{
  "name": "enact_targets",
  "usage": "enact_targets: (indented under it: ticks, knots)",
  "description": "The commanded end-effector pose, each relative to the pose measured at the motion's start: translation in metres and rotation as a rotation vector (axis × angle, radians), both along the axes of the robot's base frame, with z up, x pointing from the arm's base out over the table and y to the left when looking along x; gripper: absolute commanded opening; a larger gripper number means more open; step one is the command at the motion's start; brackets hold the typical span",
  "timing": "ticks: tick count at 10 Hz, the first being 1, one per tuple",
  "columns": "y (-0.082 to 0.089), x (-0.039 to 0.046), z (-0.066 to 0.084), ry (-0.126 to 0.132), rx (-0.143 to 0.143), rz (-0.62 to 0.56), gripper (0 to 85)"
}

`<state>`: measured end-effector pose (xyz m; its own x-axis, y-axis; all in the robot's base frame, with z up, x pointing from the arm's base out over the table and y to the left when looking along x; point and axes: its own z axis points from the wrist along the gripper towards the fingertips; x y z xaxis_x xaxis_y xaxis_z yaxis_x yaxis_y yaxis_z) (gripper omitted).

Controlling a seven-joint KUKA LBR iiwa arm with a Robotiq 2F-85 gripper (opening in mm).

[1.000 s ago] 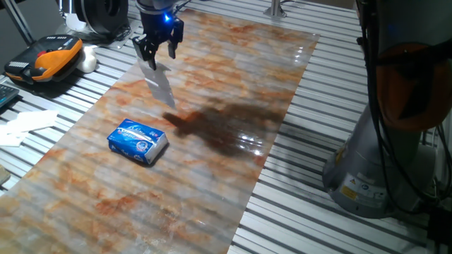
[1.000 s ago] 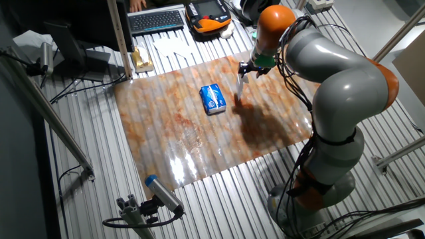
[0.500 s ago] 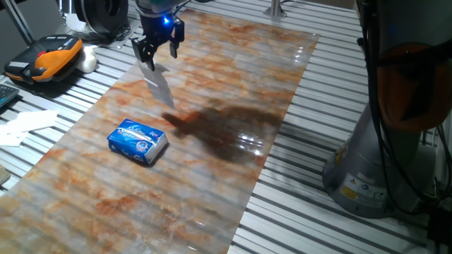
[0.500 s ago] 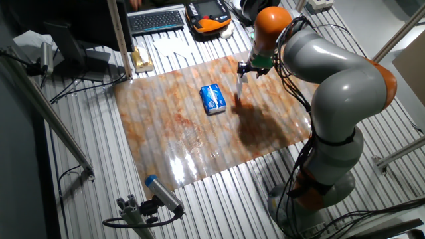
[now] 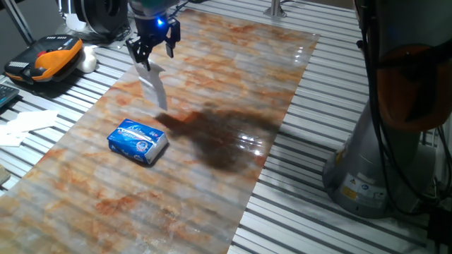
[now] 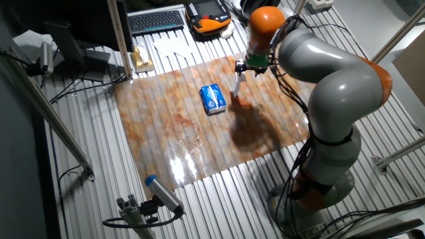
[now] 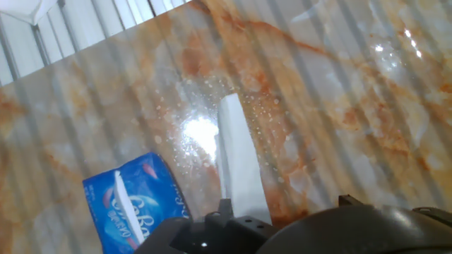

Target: Pull out a napkin

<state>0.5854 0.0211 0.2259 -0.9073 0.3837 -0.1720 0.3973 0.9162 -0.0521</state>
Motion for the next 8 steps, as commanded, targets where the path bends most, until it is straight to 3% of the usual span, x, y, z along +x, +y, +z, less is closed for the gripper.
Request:
enact_targets:
  ticks: [1,2,3,6,8]
  knots:
    - [-0.0005,0.0003,0.0007,-0.001,0.014,-0.007,68.0]
    - [0.0001,0.0007,0.0004,0.002,0.047,-0.014,68.0]
    - [-0.0012,-0.0014,0.0019,0.002,0.059,-0.023,68.0]
    - [-0.0019,-0.0003,0.0004,-0.011,0.033,-0.040,68.0]
    - [-0.0015,-0.0027,0.0020,0.003,0.058,-0.042,68.0]
